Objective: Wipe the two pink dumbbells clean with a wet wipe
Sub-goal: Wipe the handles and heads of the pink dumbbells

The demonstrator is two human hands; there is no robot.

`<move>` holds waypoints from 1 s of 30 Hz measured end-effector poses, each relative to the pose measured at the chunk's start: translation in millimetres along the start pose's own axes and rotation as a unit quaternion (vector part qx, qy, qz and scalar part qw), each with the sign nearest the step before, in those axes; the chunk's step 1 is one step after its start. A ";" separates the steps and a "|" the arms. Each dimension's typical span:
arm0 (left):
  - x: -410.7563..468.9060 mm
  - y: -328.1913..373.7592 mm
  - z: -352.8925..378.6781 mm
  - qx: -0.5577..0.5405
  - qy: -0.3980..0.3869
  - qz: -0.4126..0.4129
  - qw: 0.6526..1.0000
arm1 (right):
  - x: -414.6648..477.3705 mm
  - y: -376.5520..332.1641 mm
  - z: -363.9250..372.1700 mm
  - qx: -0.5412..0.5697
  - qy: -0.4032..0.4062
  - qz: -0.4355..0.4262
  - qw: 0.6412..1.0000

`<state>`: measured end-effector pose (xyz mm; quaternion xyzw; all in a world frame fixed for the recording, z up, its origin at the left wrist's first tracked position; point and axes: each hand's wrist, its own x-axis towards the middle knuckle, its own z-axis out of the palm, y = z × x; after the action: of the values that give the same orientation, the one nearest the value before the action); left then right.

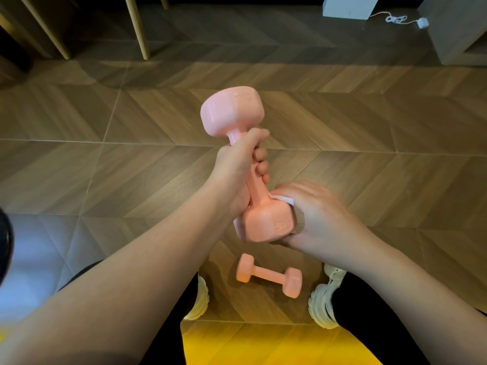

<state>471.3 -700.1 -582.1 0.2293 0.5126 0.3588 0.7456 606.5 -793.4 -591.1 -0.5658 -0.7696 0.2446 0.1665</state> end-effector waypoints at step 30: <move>5.5 -3.1 -0.3 0.018 0.004 -0.029 0.999 | -1.5 -7.8 -0.2 -0.113 0.061 0.018 0.992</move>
<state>473.1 -697.8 -587.7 0.2263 0.5279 0.3291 0.7496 600.9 -796.7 -586.5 -0.6087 -0.7703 0.1240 0.1441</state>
